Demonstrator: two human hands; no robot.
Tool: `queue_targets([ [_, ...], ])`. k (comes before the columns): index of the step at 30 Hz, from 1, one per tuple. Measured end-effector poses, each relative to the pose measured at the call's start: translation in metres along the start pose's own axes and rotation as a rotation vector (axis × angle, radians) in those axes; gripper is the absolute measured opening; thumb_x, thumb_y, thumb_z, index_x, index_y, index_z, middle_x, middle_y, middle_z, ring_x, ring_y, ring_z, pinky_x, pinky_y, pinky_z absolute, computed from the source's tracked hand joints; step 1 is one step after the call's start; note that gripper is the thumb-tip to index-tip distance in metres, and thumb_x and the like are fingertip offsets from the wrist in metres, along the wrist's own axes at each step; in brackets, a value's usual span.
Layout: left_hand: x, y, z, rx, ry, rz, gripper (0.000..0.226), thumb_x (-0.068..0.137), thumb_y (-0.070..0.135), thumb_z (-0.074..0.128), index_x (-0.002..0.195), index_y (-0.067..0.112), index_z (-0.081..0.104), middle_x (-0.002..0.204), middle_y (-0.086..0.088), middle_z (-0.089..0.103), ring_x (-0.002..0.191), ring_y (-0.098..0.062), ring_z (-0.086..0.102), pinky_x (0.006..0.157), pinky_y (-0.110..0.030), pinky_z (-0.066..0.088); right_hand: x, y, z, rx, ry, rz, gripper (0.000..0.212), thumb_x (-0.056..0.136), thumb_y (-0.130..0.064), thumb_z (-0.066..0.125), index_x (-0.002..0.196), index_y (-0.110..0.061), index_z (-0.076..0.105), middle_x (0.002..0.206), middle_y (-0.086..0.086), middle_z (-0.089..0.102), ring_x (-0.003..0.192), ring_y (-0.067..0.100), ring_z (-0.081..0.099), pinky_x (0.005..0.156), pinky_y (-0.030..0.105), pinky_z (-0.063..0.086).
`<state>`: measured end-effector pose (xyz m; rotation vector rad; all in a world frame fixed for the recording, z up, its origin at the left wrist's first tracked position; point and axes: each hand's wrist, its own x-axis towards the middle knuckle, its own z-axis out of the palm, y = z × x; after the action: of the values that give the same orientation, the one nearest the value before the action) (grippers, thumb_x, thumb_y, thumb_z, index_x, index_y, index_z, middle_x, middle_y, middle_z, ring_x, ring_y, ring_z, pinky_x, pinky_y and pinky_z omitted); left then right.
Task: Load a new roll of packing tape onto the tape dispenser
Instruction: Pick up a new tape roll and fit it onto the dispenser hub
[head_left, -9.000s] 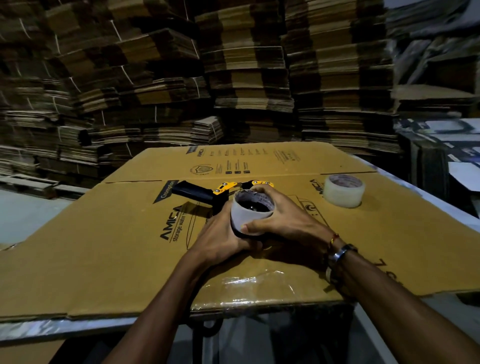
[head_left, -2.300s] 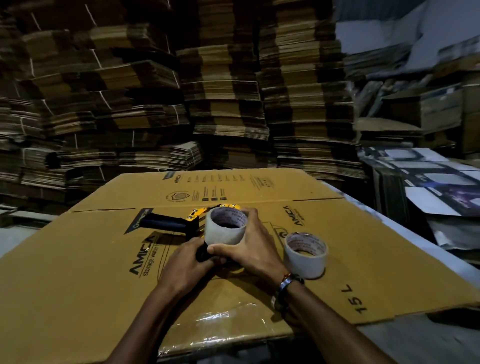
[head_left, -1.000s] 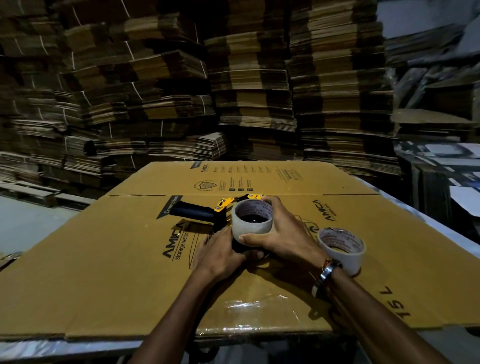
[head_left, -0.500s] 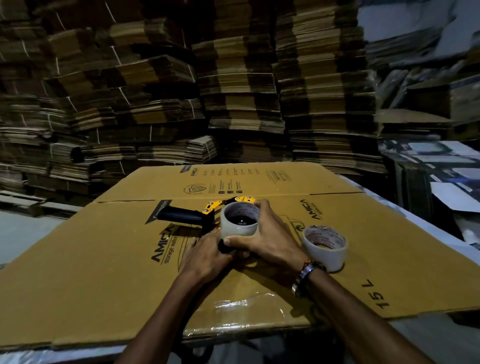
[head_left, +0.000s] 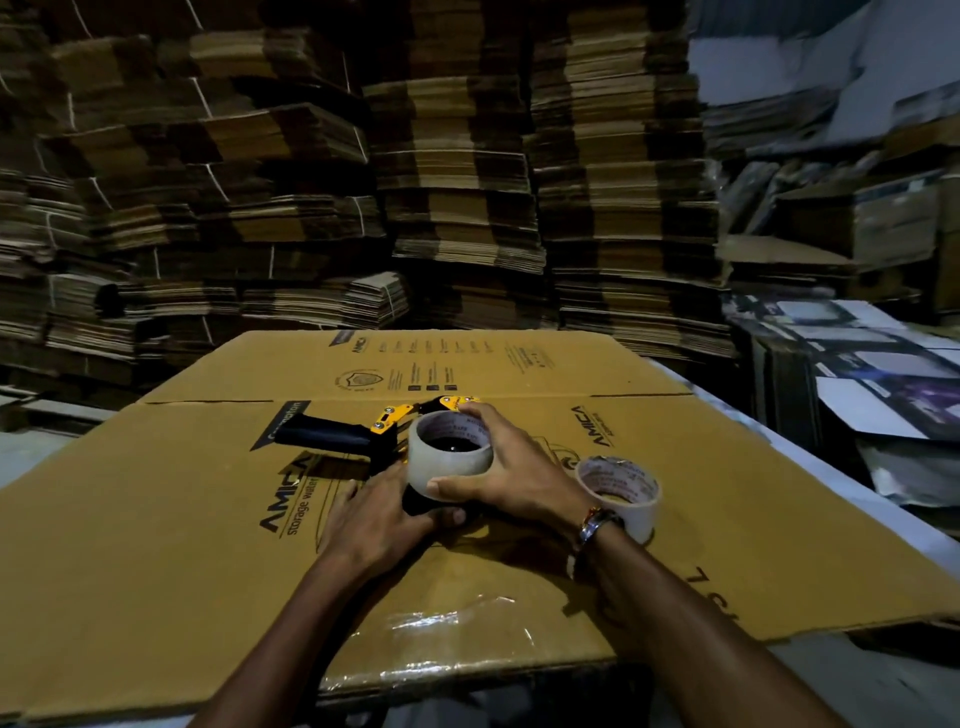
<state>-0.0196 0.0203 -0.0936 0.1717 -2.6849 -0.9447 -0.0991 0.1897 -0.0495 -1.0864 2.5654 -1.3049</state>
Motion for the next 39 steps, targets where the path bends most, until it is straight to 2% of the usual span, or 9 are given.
queue_targets([
  [4, 0.0, 0.0, -0.002, -0.002, -0.02, 0.014, 0.101, 0.051, 0.087, 0.044, 0.135, 0.032, 0.052, 0.134, 0.007, 0.061, 0.121, -0.016, 0.056, 0.11, -0.05, 0.037, -0.002, -0.005, 0.004, -0.072, 0.04, -0.028, 0.095, 0.065, -0.055, 0.085, 0.143, -0.031, 0.035, 0.139, -0.008, 0.05, 0.121, 0.014, 0.053, 0.098, 0.032, 0.05],
  [11, 0.002, -0.007, -0.002, -0.017, -0.054, 0.028, 0.098, 0.054, 0.088, 0.044, 0.134, 0.033, 0.053, 0.134, 0.009, 0.06, 0.122, -0.013, 0.055, 0.113, -0.051, 0.033, -0.005, -0.008, 0.012, -0.089, 0.122, 0.003, 0.09, 0.066, -0.054, 0.084, 0.138, -0.03, 0.037, 0.138, -0.007, 0.048, 0.12, 0.016, 0.052, 0.094, 0.034, 0.052],
  [17, 0.0, -0.003, -0.004, 0.01, -0.046, 0.036, 0.101, 0.052, 0.087, 0.04, 0.136, 0.032, 0.05, 0.137, 0.008, 0.058, 0.125, -0.015, 0.052, 0.116, -0.048, 0.026, -0.006, -0.009, 0.014, -0.092, 0.117, 0.025, 0.09, 0.066, -0.055, 0.082, 0.138, -0.029, 0.035, 0.139, -0.004, 0.046, 0.123, 0.02, 0.05, 0.098, 0.042, 0.052],
  [23, 0.0, -0.005, -0.005, 0.071, -0.099, 0.032, 0.127, 0.039, 0.104, 0.029, 0.142, 0.03, 0.044, 0.147, 0.007, 0.05, 0.133, -0.015, 0.046, 0.12, -0.046, 0.017, -0.006, -0.011, 0.016, -0.123, 0.115, 0.032, 0.093, 0.064, -0.054, 0.083, 0.138, -0.029, 0.034, 0.136, -0.003, 0.046, 0.122, 0.021, 0.05, 0.098, 0.04, 0.051],
  [28, -0.003, -0.002, -0.007, 0.079, -0.095, 0.041, 0.107, 0.052, 0.089, 0.031, 0.142, 0.033, 0.043, 0.148, 0.009, 0.049, 0.135, -0.014, 0.044, 0.119, -0.045, 0.017, -0.005, -0.012, 0.016, -0.17, 0.102, 0.04, 0.098, 0.061, -0.061, 0.08, 0.14, -0.03, 0.031, 0.137, -0.002, 0.045, 0.122, 0.024, 0.05, 0.098, 0.045, 0.051],
  [32, -0.004, -0.003, -0.006, 0.06, -0.091, 0.04, 0.101, 0.056, 0.088, 0.036, 0.14, 0.034, 0.046, 0.143, 0.011, 0.053, 0.131, -0.011, 0.047, 0.118, -0.046, 0.019, -0.004, -0.011, 0.014, -0.157, 0.107, 0.016, 0.093, 0.062, -0.06, 0.081, 0.137, -0.03, 0.034, 0.137, -0.005, 0.046, 0.12, 0.019, 0.052, 0.096, 0.039, 0.052],
  [34, -0.003, -0.003, -0.006, 0.006, -0.074, 0.04, 0.088, 0.06, 0.084, 0.045, 0.135, 0.038, 0.051, 0.137, 0.013, 0.059, 0.126, -0.009, 0.052, 0.116, -0.049, 0.027, -0.006, -0.008, 0.014, -0.109, 0.132, 0.012, 0.084, 0.062, -0.06, 0.081, 0.13, -0.033, 0.04, 0.132, -0.008, 0.05, 0.115, 0.015, 0.054, 0.092, 0.036, 0.053],
  [37, -0.002, -0.005, -0.008, -0.087, -0.041, 0.065, 0.067, 0.064, 0.075, 0.06, 0.122, 0.042, 0.061, 0.121, 0.016, 0.067, 0.11, -0.007, 0.062, 0.102, -0.049, 0.045, -0.008, -0.005, 0.014, 0.019, 0.169, 0.035, 0.078, 0.055, -0.064, 0.08, 0.121, -0.038, 0.046, 0.124, -0.013, 0.057, 0.11, 0.011, 0.06, 0.09, 0.038, 0.056],
  [39, 0.0, -0.007, -0.007, -0.103, -0.046, 0.073, 0.065, 0.065, 0.074, 0.063, 0.12, 0.04, 0.064, 0.116, 0.016, 0.068, 0.104, -0.005, 0.064, 0.094, -0.045, 0.051, -0.009, -0.002, 0.014, 0.057, 0.167, 0.034, 0.077, 0.056, -0.062, 0.081, 0.12, -0.039, 0.047, 0.123, -0.013, 0.059, 0.109, 0.009, 0.061, 0.089, 0.038, 0.057],
])
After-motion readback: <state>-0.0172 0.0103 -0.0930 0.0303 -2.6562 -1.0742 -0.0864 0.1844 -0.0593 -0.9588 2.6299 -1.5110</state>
